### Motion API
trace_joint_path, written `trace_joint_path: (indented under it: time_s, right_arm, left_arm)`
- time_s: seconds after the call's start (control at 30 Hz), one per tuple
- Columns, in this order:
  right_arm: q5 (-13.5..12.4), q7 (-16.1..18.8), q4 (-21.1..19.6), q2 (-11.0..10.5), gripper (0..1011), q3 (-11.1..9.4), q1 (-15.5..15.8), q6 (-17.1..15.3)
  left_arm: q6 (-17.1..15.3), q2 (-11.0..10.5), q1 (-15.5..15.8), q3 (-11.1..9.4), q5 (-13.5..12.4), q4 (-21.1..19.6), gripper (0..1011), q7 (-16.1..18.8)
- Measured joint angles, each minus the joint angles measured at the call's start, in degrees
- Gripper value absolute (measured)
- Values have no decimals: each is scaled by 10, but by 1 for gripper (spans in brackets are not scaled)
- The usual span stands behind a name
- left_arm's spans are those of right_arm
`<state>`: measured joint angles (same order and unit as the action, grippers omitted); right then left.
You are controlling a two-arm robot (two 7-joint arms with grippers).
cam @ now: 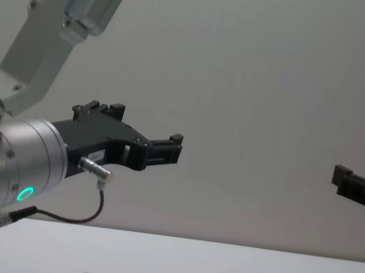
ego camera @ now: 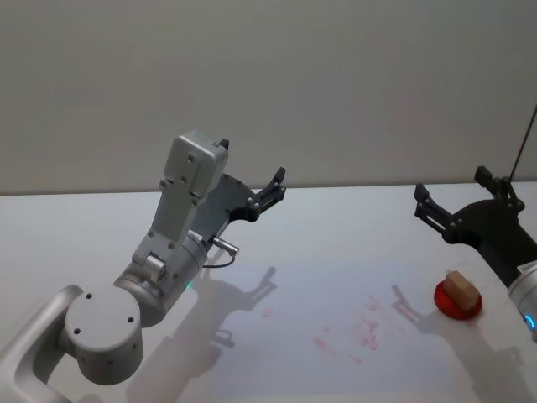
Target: Use the one hand to pick up the stamp and affix it onto the A4 paper.
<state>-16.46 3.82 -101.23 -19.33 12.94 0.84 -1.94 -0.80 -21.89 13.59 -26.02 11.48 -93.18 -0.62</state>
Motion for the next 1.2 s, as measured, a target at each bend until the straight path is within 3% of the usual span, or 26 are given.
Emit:
trace_joint_path:
  time_s: [1.2]
  right_arm:
    - [-5, 4, 4, -2, 1001, -5, -5, -1]
  left_arm:
    - [0, 0, 0, 0, 0, 0, 1001, 0]
